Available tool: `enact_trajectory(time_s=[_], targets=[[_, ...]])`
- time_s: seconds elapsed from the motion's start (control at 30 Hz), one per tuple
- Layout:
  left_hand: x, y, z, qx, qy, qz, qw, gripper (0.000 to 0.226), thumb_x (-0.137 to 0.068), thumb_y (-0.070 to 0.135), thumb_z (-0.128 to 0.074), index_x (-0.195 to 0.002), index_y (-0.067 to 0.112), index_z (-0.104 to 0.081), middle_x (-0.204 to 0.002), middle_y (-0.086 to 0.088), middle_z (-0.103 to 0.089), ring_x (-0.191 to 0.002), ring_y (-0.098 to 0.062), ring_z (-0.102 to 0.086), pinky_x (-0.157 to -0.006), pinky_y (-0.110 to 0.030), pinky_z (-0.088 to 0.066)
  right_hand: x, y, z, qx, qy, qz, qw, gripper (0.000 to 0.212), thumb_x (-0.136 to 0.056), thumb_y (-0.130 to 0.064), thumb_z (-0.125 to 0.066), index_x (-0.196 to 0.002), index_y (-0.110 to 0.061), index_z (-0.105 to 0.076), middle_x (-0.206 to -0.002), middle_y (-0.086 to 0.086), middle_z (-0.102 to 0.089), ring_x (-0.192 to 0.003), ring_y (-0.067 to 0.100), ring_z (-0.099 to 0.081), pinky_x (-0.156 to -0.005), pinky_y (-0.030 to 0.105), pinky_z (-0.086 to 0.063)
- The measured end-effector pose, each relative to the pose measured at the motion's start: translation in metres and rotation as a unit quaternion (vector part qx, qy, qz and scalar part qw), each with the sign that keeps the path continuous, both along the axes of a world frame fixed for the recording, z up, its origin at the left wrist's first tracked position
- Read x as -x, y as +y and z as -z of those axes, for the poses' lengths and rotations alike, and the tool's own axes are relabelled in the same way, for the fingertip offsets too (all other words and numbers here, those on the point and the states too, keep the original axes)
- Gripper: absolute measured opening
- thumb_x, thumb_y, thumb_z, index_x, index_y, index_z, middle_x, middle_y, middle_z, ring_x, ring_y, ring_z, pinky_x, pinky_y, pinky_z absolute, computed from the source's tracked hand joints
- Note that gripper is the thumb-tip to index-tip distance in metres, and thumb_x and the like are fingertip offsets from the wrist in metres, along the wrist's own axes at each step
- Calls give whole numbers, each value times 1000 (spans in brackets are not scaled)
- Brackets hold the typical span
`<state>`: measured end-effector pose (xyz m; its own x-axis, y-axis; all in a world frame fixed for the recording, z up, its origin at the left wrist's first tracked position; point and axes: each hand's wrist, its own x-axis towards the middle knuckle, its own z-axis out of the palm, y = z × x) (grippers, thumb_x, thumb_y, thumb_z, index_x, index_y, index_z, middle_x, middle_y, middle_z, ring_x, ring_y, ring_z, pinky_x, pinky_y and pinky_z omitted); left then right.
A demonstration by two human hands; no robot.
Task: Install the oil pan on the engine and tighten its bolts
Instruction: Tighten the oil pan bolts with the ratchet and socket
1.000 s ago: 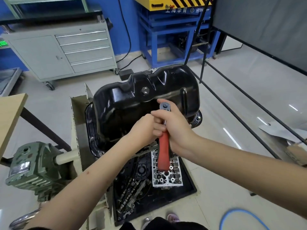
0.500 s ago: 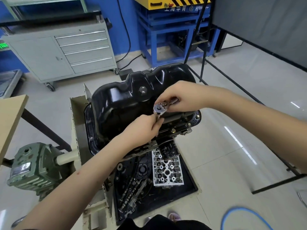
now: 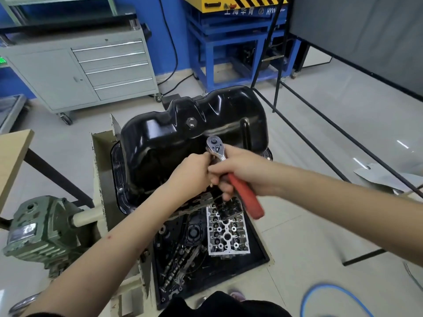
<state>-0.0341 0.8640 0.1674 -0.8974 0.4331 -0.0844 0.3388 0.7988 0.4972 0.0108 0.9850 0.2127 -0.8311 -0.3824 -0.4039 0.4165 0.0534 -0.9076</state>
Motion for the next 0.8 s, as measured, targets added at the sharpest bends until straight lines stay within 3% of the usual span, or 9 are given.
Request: enact_trajectory(time_s=[0.1,0.2,0.27,0.4,0.5,0.6,0.67,0.73,0.8], targets=[[-3,-2,0,-49,25,-22,998,22,-89,23,-46,-94,6,-59,-82,-14,-67,-73,-32,-63,-67,-40,-52,19,23,-11,-180,118,-89,972,12,-91,1,-45,-96,-10,-48,-61,3,-49,-38,7,-40,-40,19,-44],[-4,-2,2,-89,114,-29,989,28,-88,32,-53,-94,6,-63,-78,-8,-65,-73,-25,-60,-67,-37,-48,28,29,-17,-317,237,-134,909,14,-88,-4,-51,-95,-16,-53,-66,1,-54,-43,6,-46,-43,17,-45],[-3,-3,2,-94,151,-7,984,27,-88,28,-53,-93,4,-65,-82,-10,-65,-77,-26,-59,-70,-38,-46,32,31,-22,-367,300,-153,867,23,-85,-10,-58,-107,-17,-55,-78,1,-60,-50,4,-50,-48,15,-45],[-4,-7,1,-106,156,55,981,28,-90,22,-55,-77,-3,-62,-59,-1,-50,-57,-18,-46,-58,-30,-36,34,39,-34,-483,465,-231,705,32,-81,-21,-62,-113,-25,-58,-88,-7,-63,-78,10,-55,-67,25,-43],[-3,-12,1,-96,134,73,984,31,-90,25,-54,-74,-1,-59,-52,8,-41,-48,-9,-37,-54,-31,-35,33,34,-34,-538,503,-243,631,38,-86,-15,-51,-119,-34,-53,-98,-7,-61,-95,17,-55,-70,35,-45],[-3,-10,3,-92,137,46,985,34,-90,27,-53,-58,16,-47,-50,9,-36,-46,-7,-35,-50,-28,-30,32,29,-30,-574,505,-207,610,30,-88,-31,-54,-118,-29,-53,-104,-2,-62,-97,23,-57,-65,29,-36],[-7,-5,6,-100,143,26,984,41,-90,19,-53,-55,29,-33,-51,11,-35,-46,-7,-35,-48,-29,-28,28,24,-26,-592,485,-182,618,30,-87,-47,-52,-97,-19,-52,-88,-1,-58,-82,22,-55,-58,28,-31],[-10,-3,8,-113,129,22,985,39,-88,8,-50,-56,26,-36,-52,10,-38,-47,-13,-39,-48,-31,-34,21,17,-22,-610,469,-163,618,37,-89,-52,-44,-82,-17,-38,-73,-2,-42,-66,19,-41,-47,27,-22],[-10,-5,8,-120,124,26,985,39,-88,5,-48,-55,23,-35,-50,10,-37,-45,-10,-37,-47,-22,-33,20,14,-22,-620,492,-171,587,31,-91,-49,-41,-88,-18,-42,-76,1,-46,-68,22,-44,-46,28,-20]])
